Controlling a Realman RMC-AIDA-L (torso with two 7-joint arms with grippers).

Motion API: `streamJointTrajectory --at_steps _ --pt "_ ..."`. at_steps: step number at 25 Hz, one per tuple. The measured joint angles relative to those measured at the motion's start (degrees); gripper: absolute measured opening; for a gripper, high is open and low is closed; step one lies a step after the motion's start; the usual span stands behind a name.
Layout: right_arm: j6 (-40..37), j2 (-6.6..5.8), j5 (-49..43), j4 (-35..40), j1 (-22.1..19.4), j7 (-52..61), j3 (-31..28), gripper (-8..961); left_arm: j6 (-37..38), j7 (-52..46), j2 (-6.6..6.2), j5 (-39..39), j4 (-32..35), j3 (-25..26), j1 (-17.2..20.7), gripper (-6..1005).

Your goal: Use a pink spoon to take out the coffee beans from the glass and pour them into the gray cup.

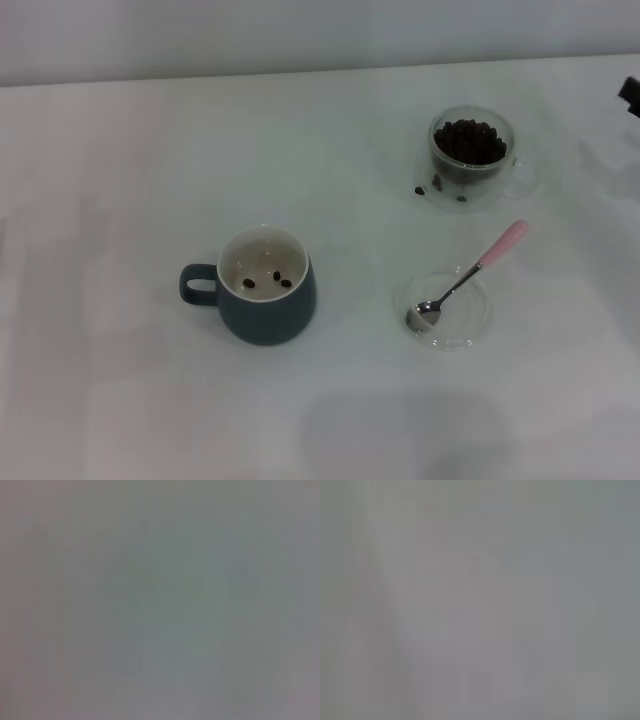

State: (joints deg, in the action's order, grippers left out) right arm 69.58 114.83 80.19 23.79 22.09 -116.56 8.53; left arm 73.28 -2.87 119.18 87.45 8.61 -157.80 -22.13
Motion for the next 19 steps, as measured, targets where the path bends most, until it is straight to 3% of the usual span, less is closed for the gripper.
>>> streamJointTrajectory --at_steps 5,8,10,19 --pt "-0.6 0.07 18.7 -16.1 0.1 -37.9 -2.6 874 0.0 0.0 0.0 0.0 0.0 0.0 -0.2 800" --pt "-2.0 0.23 25.5 -21.0 0.9 -52.0 -2.7 874 -0.1 0.0 0.0 0.0 0.0 0.1 -0.4 800" --pt "-3.8 0.28 26.9 -21.6 1.4 -55.8 -2.8 874 -0.1 0.0 0.0 0.0 0.0 0.1 -0.5 800" --pt "-4.8 0.36 29.7 -22.0 1.8 -53.2 -3.4 874 -1.0 -0.9 0.09 0.0 0.4 0.1 -0.8 801"
